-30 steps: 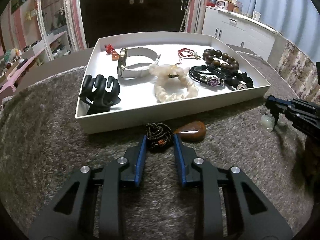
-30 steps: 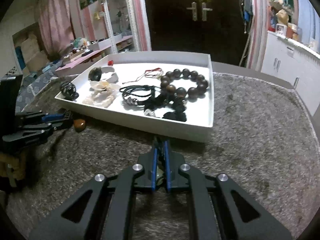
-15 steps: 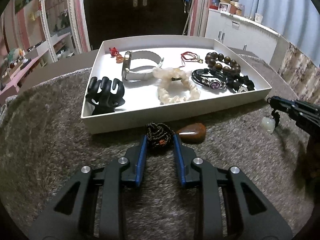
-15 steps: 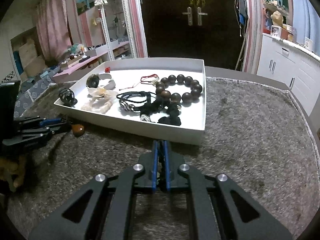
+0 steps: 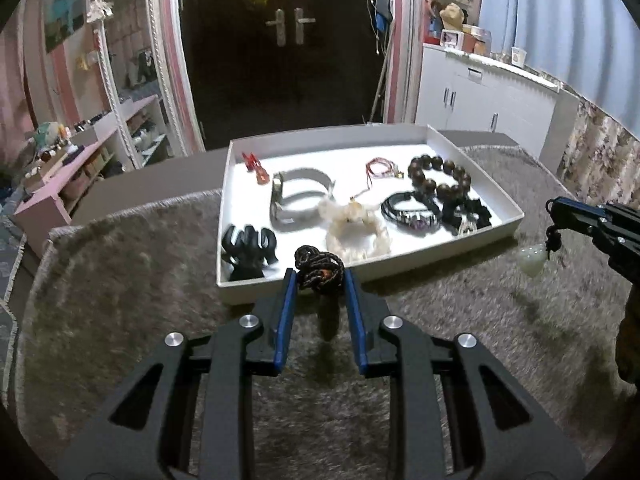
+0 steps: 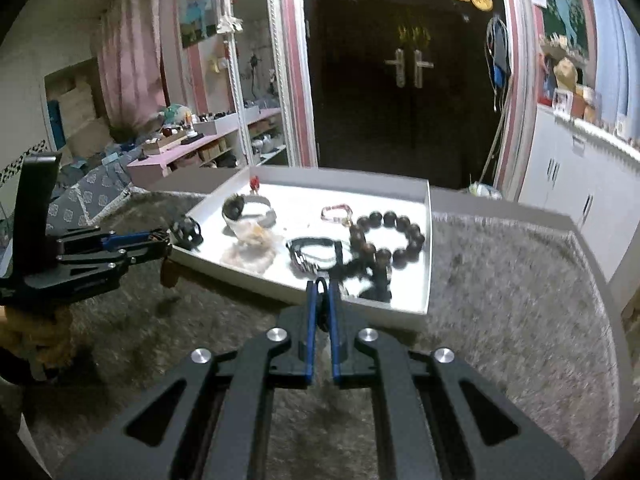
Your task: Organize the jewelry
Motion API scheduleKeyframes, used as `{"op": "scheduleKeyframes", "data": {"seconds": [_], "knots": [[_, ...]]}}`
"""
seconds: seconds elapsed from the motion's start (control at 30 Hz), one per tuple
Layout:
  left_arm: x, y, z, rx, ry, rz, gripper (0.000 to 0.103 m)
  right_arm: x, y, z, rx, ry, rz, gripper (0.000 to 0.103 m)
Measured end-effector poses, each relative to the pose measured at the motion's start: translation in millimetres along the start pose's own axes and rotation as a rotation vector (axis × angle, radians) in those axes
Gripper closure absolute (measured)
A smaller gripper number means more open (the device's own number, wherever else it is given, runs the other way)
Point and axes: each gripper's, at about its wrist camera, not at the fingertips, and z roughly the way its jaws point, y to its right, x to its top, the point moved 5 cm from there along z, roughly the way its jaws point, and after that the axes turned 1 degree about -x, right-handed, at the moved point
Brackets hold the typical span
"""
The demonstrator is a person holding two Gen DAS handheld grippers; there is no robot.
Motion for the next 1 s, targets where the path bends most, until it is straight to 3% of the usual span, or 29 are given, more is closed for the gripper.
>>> {"op": "scheduleKeyframes", "data": {"seconds": [0.23,0.53,1.0], "knots": [[31,0,-16,0.016,0.052,-0.001,0.080,44,-5,-6,-0.009,0.059,-0.011,0.098],[91,-1,-13,0.016,0.113,-0.007,0.080,93,-9,16,0.027,0.089,0.016,0.098],[146,-17,92,0.083,0.074,-0.051,0.080,137,9,124,0.017,0.021,0.027,0.098]]}}
